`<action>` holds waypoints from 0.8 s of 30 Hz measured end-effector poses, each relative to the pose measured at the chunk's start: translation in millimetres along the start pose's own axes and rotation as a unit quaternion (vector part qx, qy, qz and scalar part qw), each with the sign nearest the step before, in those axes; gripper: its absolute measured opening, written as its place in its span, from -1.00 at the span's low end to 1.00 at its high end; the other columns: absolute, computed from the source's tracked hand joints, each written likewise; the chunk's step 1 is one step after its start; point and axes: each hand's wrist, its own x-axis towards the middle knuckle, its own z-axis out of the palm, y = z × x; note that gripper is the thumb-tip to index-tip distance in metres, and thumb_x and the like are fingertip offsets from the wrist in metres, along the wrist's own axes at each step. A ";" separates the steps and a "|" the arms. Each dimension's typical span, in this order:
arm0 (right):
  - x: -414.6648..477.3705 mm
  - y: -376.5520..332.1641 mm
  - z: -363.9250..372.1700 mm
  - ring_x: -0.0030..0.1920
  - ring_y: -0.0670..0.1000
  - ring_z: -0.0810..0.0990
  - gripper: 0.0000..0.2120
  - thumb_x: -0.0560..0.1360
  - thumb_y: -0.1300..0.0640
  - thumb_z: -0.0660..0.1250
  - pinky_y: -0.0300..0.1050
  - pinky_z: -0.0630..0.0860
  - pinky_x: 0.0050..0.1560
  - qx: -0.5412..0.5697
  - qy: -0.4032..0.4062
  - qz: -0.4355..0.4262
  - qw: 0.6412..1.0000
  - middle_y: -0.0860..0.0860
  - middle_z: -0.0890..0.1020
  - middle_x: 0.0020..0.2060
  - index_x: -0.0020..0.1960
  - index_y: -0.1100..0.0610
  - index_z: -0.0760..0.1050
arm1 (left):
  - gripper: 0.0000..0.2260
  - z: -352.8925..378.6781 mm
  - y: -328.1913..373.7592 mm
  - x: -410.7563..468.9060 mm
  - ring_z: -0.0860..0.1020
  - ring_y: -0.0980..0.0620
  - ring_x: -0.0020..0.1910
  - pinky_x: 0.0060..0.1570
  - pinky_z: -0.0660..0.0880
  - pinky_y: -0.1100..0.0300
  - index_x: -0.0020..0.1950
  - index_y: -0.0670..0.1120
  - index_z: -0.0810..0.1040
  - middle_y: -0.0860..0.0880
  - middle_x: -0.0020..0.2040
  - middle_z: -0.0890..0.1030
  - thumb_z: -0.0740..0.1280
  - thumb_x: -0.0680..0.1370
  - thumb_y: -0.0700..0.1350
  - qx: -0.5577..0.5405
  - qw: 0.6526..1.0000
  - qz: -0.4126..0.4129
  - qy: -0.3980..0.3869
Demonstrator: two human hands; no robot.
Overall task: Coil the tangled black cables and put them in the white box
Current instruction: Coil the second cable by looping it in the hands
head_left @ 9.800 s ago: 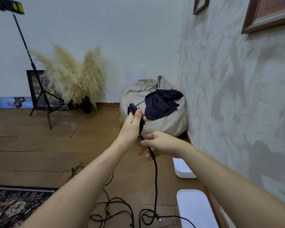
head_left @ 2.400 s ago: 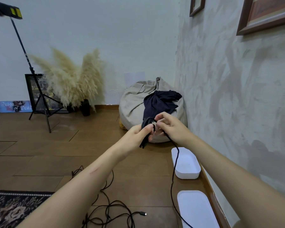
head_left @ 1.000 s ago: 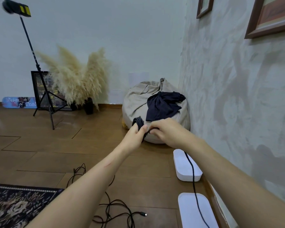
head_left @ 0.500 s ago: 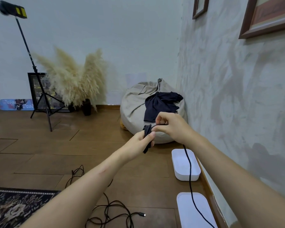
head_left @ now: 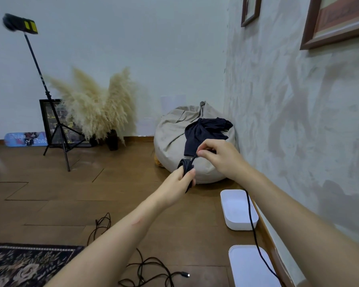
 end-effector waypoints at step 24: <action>-15.7 17.5 5.3 -0.03 -0.03 0.61 -0.78 0.69 0.15 0.25 -0.13 0.57 0.02 0.293 -0.076 0.130 0.944 0.02 0.70 0.01 0.25 0.03 0.63 | -0.62 -3.2 37.4 -14.8 0.44 0.07 -0.18 -0.07 0.37 0.14 0.02 -0.12 0.49 0.03 -0.19 0.51 0.09 0.67 0.17 -0.112 0.990 0.074 -0.045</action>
